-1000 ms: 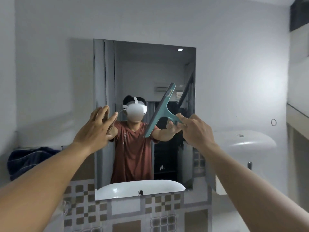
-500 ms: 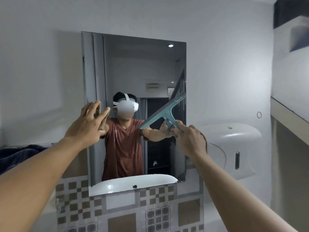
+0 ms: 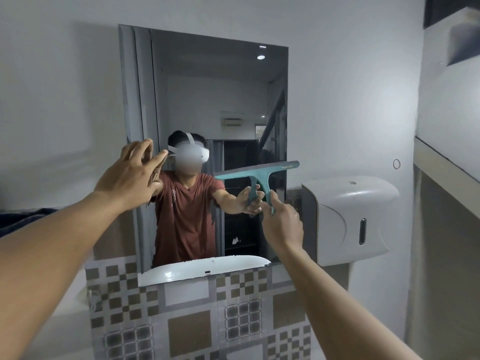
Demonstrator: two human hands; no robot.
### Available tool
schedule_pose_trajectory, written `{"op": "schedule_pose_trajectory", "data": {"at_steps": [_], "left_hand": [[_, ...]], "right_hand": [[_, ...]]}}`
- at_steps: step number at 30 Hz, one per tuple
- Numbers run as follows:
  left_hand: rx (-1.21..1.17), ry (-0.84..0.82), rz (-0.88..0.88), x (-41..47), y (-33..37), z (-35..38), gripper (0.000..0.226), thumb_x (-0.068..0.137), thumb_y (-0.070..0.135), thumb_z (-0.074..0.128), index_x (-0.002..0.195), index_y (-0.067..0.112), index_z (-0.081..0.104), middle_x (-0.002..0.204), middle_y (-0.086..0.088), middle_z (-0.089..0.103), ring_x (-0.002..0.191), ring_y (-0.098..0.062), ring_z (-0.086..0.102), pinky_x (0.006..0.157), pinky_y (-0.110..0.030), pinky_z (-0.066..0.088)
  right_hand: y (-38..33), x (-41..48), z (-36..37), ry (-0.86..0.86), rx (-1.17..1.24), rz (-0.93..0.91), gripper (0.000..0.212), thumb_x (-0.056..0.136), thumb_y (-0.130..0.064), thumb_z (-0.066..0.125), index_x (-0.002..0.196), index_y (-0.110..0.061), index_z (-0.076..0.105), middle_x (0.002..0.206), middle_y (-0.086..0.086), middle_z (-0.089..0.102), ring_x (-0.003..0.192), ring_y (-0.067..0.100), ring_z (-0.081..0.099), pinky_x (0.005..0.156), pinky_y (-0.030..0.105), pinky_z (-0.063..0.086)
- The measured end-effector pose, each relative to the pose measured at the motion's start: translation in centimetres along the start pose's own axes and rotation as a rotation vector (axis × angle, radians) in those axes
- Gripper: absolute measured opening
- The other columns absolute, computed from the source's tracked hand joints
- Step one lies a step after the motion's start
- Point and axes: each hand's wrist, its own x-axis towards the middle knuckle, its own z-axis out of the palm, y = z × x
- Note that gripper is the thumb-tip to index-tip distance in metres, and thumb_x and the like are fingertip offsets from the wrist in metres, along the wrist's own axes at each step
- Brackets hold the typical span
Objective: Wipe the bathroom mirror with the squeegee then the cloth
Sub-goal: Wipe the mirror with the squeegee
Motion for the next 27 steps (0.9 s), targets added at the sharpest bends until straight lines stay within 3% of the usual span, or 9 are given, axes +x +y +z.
{"op": "schedule_pose_trajectory", "data": {"at_steps": [6, 10, 13, 16, 18, 20, 24, 27], "left_hand": [[0.076, 0.040, 0.105, 1.0, -1.0, -1.0, 0.067, 0.076, 0.020, 0.080, 0.137, 0.013, 0.055, 0.133, -0.019, 0.043, 0.121, -0.042, 0.039, 0.097, -0.057, 0.048], [0.068, 0.052, 0.046, 1.8, -1.4, -1.4, 0.076, 0.080, 0.026, 0.075, 0.148, 0.016, 0.041, 0.145, -0.018, 0.032, 0.131, -0.042, 0.029, 0.093, -0.057, 0.053], [0.071, 0.028, 0.034, 2.4, -1.9, -1.1, 0.078, 0.083, 0.029, 0.073, 0.150, 0.018, 0.035, 0.150, -0.015, 0.026, 0.135, -0.042, 0.024, 0.093, -0.058, 0.052], [0.072, 0.005, 0.020, 2.6, -2.0, -1.1, 0.078, 0.082, 0.028, 0.074, 0.149, 0.017, 0.038, 0.150, -0.014, 0.027, 0.135, -0.041, 0.023, 0.093, -0.058, 0.052], [0.065, -0.005, 0.024, 2.5, -2.0, -1.5, 0.077, 0.082, 0.029, 0.074, 0.149, 0.017, 0.038, 0.150, -0.013, 0.028, 0.135, -0.041, 0.024, 0.092, -0.059, 0.053], [0.066, -0.013, 0.034, 2.5, -2.1, -1.9, 0.077, 0.081, 0.030, 0.074, 0.148, 0.019, 0.039, 0.148, -0.012, 0.030, 0.134, -0.041, 0.026, 0.090, -0.059, 0.054], [0.067, -0.031, 0.039, 2.5, -2.3, -2.1, 0.081, 0.078, 0.034, 0.076, 0.148, 0.020, 0.038, 0.151, -0.011, 0.027, 0.136, -0.042, 0.026, 0.089, -0.058, 0.055], [0.074, -0.003, 0.041, 2.5, -2.5, -2.0, 0.081, 0.080, 0.035, 0.075, 0.149, 0.018, 0.036, 0.152, -0.013, 0.027, 0.138, -0.041, 0.023, 0.094, -0.056, 0.054]], "right_hand": [[-1.3, -1.7, 1.9, -0.003, 0.056, 0.063, 0.049, 0.106, -0.040, 0.034, 0.154, -0.029, 0.032, 0.122, 0.012, 0.062, 0.110, 0.034, 0.060, 0.091, 0.049, 0.051], [-2.3, -2.9, 3.7, -0.042, 0.160, 0.066, 0.054, 0.104, -0.036, 0.036, 0.155, -0.025, 0.025, 0.116, 0.012, 0.065, 0.102, 0.031, 0.063, 0.088, 0.050, 0.055], [-3.1, -3.9, 4.9, -0.042, 0.283, 0.092, 0.049, 0.104, -0.037, 0.037, 0.150, -0.022, 0.034, 0.103, 0.007, 0.069, 0.095, 0.027, 0.065, 0.084, 0.047, 0.056], [-4.2, -5.0, 6.0, -0.016, 0.409, 0.110, 0.033, 0.103, -0.034, 0.041, 0.133, -0.020, 0.050, 0.086, 0.000, 0.069, 0.080, 0.020, 0.067, 0.075, 0.045, 0.058], [-5.2, -6.0, 6.5, -0.016, 0.481, 0.117, 0.026, 0.104, -0.031, 0.044, 0.126, -0.021, 0.054, 0.084, -0.004, 0.069, 0.078, 0.015, 0.067, 0.073, 0.038, 0.056], [-6.2, -6.9, 6.9, -0.029, 0.525, 0.114, 0.024, 0.105, -0.029, 0.046, 0.125, -0.021, 0.056, 0.087, -0.003, 0.070, 0.082, 0.013, 0.066, 0.074, 0.030, 0.051], [-7.6, -8.4, 8.2, -0.064, 0.574, 0.158, 0.028, 0.105, -0.031, 0.048, 0.125, -0.017, 0.061, 0.096, -0.001, 0.071, 0.089, 0.014, 0.065, 0.080, 0.031, 0.052], [-8.0, -9.0, 9.7, -0.075, 0.533, 0.147, 0.039, 0.104, -0.034, 0.049, 0.139, -0.017, 0.053, 0.092, -0.008, 0.069, 0.086, 0.009, 0.066, 0.079, 0.028, 0.053]]}}
